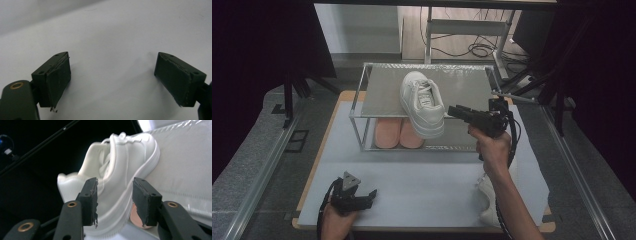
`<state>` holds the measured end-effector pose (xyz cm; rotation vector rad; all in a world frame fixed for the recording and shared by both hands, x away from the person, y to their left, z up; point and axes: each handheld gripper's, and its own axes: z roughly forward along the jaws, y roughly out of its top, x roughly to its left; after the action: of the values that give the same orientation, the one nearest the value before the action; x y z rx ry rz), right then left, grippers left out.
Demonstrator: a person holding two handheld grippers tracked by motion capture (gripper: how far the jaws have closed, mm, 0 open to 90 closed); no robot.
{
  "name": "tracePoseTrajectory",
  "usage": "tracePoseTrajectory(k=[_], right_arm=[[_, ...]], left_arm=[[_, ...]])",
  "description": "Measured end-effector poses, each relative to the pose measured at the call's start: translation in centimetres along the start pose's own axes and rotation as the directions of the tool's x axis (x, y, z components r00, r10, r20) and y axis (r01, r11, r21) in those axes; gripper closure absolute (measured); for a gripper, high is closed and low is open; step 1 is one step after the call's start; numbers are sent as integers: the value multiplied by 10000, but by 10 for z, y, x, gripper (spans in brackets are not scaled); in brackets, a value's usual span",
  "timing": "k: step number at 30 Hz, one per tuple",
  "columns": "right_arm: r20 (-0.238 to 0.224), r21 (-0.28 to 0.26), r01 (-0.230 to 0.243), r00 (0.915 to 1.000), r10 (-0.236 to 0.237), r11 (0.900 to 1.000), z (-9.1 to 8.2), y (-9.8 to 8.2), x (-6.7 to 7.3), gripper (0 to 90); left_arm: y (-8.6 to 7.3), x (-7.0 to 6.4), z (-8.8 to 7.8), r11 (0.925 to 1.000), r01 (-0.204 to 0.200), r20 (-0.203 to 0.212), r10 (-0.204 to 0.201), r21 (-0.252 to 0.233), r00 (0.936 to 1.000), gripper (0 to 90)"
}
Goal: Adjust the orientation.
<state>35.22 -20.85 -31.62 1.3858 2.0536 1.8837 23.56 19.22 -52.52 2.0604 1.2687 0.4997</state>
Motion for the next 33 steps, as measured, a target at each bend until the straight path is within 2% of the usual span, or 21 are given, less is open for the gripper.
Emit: tracePoseTrajectory(k=[5, 9, 12, 16, 21, 23, 26, 30, 33], right_arm=[[-248, 350, 531, 9983, -522, 9980, -6, -19, 7, 649], [-347, 557, 1042, 9941, -1024, 9930, -6, -35, 17, 821], [-368, 580, 1423, 9894, -1404, 9881, -2, -40, 22, 892], [-559, 738, 1605, 9861, -1566, 9843, 4, -44, 28, 900], [-256, 959, 2043, 9789, -2028, 9742, 13, -48, 38, 900], [-334, 817, 1967, 9803, -1946, 9771, 15, -47, 38, 900], [-210, 904, 2123, 9772, -2112, 9730, 19, -45, 40, 900], [-225, 916, 2102, 9777, -2090, 9734, 27, -44, 40, 900], [-381, 846, 1798, 9835, -1771, 9801, 36, -42, 36, 900]], left_arm=[[0, 0, 0, 10000, 13, -16, -13, -5, 10000, 138], [0, 0, 0, 10000, 16, -21, -16, -10, 10000, 139], [0, 0, 0, 10000, 23, -25, -23, -16, 10000, 139], [0, 0, 0, 10000, 33, -28, -33, -25, 10000, 139], [-1, -1, 0, 10000, 50, -35, -50, -42, 10000, 140], [-1, -1, 0, 10000, 54, -35, -54, -46, 10000, 140], [-1, -1, 0, 10000, 51, -28, -51, -37, 10000, 140], [-1, -1, 0, 10000, 55, -38, -55, -44, 10000, 140], [-1, -1, 0, 10000, 61, -43, -62, -64, 10000, 140]])
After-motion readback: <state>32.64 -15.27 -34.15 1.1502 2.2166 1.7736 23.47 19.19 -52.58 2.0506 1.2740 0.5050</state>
